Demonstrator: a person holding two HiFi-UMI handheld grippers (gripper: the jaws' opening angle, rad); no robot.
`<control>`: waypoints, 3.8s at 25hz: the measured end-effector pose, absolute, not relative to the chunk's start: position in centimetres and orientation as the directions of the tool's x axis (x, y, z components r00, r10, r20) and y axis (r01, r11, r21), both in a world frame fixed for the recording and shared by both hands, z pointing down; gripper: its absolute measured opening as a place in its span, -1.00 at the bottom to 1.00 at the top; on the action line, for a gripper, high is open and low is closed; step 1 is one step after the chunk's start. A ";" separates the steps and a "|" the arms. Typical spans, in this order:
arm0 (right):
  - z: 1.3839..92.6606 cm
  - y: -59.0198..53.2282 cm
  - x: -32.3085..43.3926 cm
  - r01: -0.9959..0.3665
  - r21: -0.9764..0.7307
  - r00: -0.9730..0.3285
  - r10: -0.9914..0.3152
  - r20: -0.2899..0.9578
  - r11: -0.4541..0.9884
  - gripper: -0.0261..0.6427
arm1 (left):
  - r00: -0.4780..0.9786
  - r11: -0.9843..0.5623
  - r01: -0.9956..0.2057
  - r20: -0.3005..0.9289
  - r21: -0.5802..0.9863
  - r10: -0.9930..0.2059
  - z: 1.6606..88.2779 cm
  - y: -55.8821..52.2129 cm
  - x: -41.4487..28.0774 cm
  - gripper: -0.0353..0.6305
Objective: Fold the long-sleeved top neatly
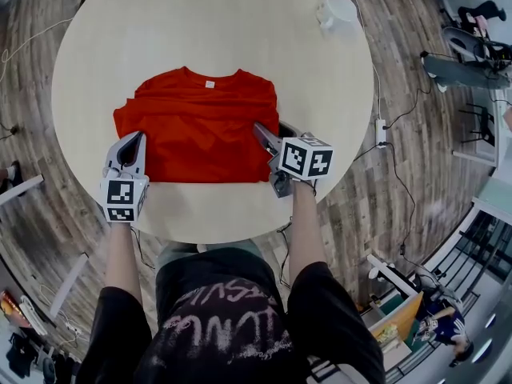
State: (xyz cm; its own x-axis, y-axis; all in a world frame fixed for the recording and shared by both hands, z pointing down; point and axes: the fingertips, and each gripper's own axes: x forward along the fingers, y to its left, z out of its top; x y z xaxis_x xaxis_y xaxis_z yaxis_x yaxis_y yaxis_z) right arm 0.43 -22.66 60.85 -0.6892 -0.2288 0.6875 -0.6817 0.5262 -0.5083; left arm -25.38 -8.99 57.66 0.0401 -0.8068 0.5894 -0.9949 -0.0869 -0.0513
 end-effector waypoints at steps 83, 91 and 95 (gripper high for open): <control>55.5 -9.3 -27.6 -0.555 -0.417 -0.667 -0.086 0.740 0.719 -0.31 | -0.025 0.057 -0.997 0.492 0.051 -0.870 54.0 -0.4 -37.3 -0.86; 57.6 -9.4 -28.4 -0.572 -0.419 -0.664 -0.098 0.741 0.706 -0.41 | -0.041 0.076 -0.996 0.486 0.052 -0.873 53.6 0.0 -38.2 -0.86; 58.4 -9.4 -28.5 -0.577 -0.418 -0.666 -0.109 0.738 0.702 -0.45 | -0.031 0.065 -0.997 0.494 0.052 -0.869 54.0 0.1 -38.2 -0.86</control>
